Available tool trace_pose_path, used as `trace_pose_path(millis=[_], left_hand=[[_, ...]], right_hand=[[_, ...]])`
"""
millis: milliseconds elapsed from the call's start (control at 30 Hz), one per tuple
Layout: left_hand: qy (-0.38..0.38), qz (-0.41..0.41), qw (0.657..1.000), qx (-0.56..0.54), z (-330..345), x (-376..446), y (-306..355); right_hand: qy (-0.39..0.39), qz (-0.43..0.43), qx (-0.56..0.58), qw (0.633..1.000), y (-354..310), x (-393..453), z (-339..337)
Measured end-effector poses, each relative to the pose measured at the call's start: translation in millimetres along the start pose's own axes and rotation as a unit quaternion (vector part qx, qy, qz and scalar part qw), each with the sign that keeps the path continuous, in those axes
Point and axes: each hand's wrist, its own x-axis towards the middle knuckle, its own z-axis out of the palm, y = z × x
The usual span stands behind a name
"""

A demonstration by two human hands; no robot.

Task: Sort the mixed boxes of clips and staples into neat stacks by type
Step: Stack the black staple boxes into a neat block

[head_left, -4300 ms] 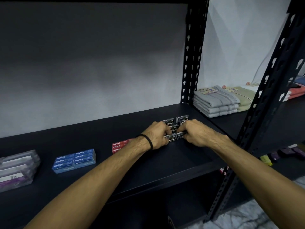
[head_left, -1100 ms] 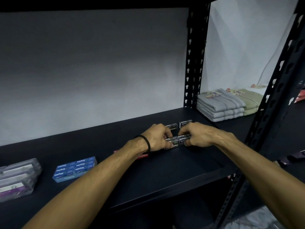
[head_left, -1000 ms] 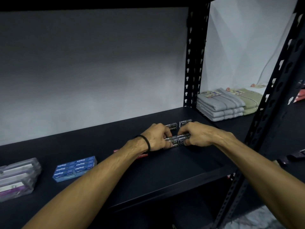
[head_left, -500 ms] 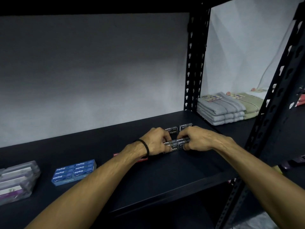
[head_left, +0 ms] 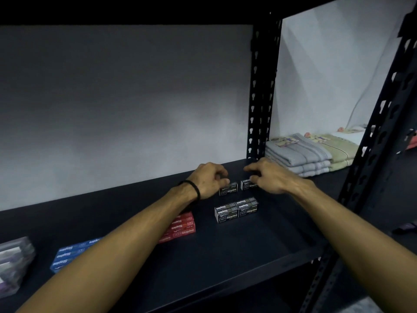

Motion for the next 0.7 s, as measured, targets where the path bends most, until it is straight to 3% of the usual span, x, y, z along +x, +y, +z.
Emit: trace_pose_path(millis=[267, 700], left_hand=[[-0.052, 0.010, 0.998, 0.036, 17.3, 12.8, 1.3], [-0.044, 0.003, 0.999, 0.022, 18.6, 9.1, -2.8]], right_hand=[[-0.023, -0.043, -0.004, 0.999, -2.5, 9.6, 14.9], [-0.023, -0.072, 0.009, 0.997, -7.8, 11.2, 22.9]])
